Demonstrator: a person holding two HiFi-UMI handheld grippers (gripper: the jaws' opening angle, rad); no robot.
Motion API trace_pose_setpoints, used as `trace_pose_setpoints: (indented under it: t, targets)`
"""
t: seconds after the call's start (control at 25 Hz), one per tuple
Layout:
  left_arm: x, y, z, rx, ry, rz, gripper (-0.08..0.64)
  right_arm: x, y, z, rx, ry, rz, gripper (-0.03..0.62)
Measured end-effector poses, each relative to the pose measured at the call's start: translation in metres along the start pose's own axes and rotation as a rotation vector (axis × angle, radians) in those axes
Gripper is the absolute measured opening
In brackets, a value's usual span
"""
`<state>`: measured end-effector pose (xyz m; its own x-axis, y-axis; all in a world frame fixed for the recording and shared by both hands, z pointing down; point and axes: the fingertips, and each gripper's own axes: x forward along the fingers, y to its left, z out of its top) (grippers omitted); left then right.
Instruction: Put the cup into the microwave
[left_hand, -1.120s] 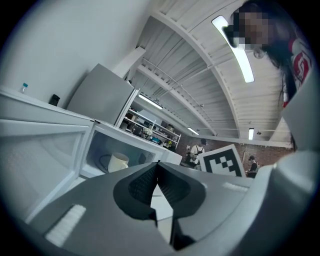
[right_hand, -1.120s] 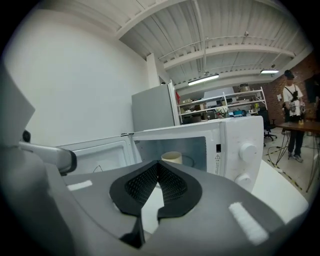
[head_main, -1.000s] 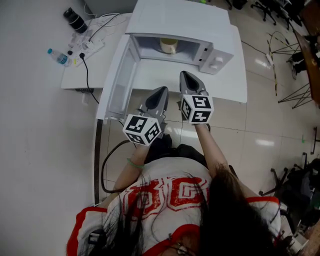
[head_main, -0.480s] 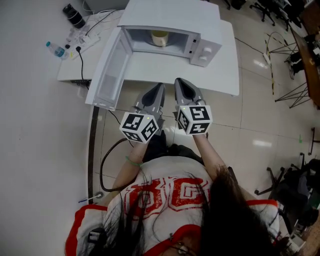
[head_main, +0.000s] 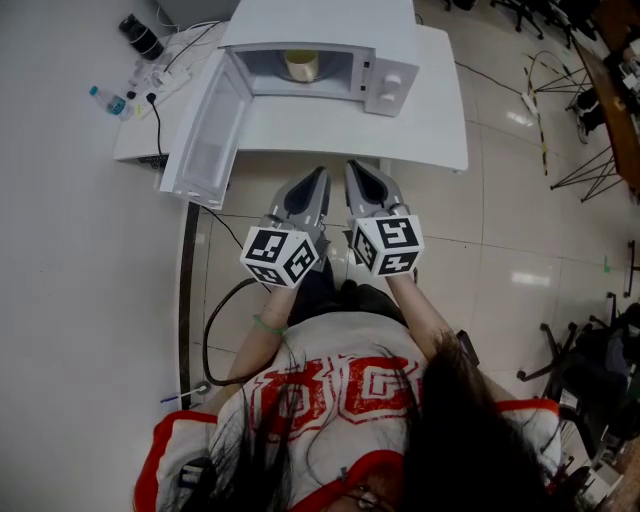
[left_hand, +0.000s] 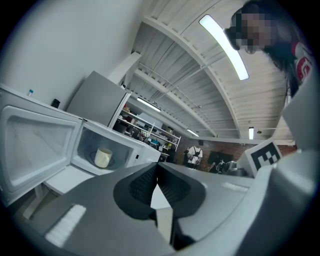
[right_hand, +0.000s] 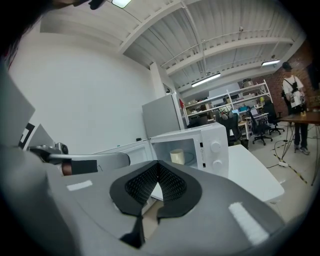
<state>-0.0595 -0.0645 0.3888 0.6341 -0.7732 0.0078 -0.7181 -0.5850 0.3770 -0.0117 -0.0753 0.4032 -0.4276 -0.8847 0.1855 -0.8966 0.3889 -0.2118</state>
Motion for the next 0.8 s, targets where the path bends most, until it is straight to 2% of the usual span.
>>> trace_pose_setpoints:
  t: [0.8]
  targets:
    - [-0.014, -0.004, 0.001, 0.014, -0.007, 0.018, 0.0, -0.008, 0.01, 0.001, -0.008, -0.006, 0.016, 0.002]
